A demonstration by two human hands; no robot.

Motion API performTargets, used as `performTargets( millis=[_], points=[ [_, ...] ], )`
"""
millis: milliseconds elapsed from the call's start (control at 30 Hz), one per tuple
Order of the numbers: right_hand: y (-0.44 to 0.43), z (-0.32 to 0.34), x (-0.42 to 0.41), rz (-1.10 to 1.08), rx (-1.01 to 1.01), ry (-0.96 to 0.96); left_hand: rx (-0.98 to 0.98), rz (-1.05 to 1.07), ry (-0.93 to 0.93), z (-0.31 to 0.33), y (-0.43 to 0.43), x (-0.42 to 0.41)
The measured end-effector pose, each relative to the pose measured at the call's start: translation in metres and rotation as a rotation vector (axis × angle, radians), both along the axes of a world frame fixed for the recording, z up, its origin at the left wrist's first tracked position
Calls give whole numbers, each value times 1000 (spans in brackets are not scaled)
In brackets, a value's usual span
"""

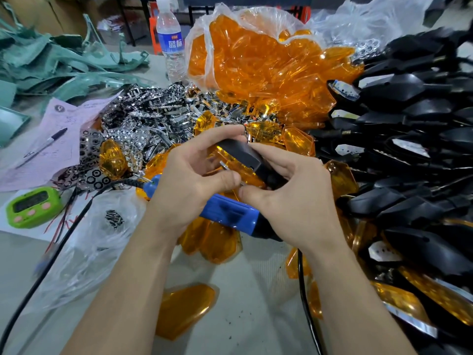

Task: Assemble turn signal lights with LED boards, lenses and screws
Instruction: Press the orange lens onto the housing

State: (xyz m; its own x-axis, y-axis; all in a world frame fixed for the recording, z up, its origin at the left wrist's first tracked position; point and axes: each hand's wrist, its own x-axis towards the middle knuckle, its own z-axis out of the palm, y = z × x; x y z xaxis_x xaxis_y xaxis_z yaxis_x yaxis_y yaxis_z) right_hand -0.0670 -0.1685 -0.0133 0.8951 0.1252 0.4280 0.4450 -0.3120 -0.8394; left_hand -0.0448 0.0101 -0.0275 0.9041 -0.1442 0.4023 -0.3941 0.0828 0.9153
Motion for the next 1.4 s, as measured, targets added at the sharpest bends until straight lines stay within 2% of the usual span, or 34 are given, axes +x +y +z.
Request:
performTargets(
  millis=[100,200,333,467,633,700,767,833,967,1100,1233,1300,1400],
  points=[
    [1,1,-1,-15,-8,-19,-80,5,38,3,1,-1],
    [5,0,-1,9,-45,7,-116,122,9,5,0,-3],
    [10,-3,-4,-14,-84,20,-105,218,16,3,-3,-6],
    [8,-3,-2,2,-30,44,-114,253,30,4,-7,-5],
    [13,-7,-2,-42,-208,98,-78,413,45,2,-11,-6],
    [15,-7,0,11,-44,196,-92,405,102,4,-13,-7],
    [15,-5,1,132,220,384,-151,301,209,6,-16,-6],
    [13,-4,0,231,392,538,-169,201,292,9,-19,-7],
    [15,-9,0,200,502,608,-57,219,188,9,-23,-7],
    [18,-8,-1,199,584,689,-112,251,207,10,-27,-8],
    [15,1,0,405,892,840,-205,30,289,11,-29,-12],
    [14,1,-1,384,879,836,-196,10,271,10,-26,-12],
    [16,-6,-2,217,793,751,-196,36,233,7,-23,-11]
  ],
)
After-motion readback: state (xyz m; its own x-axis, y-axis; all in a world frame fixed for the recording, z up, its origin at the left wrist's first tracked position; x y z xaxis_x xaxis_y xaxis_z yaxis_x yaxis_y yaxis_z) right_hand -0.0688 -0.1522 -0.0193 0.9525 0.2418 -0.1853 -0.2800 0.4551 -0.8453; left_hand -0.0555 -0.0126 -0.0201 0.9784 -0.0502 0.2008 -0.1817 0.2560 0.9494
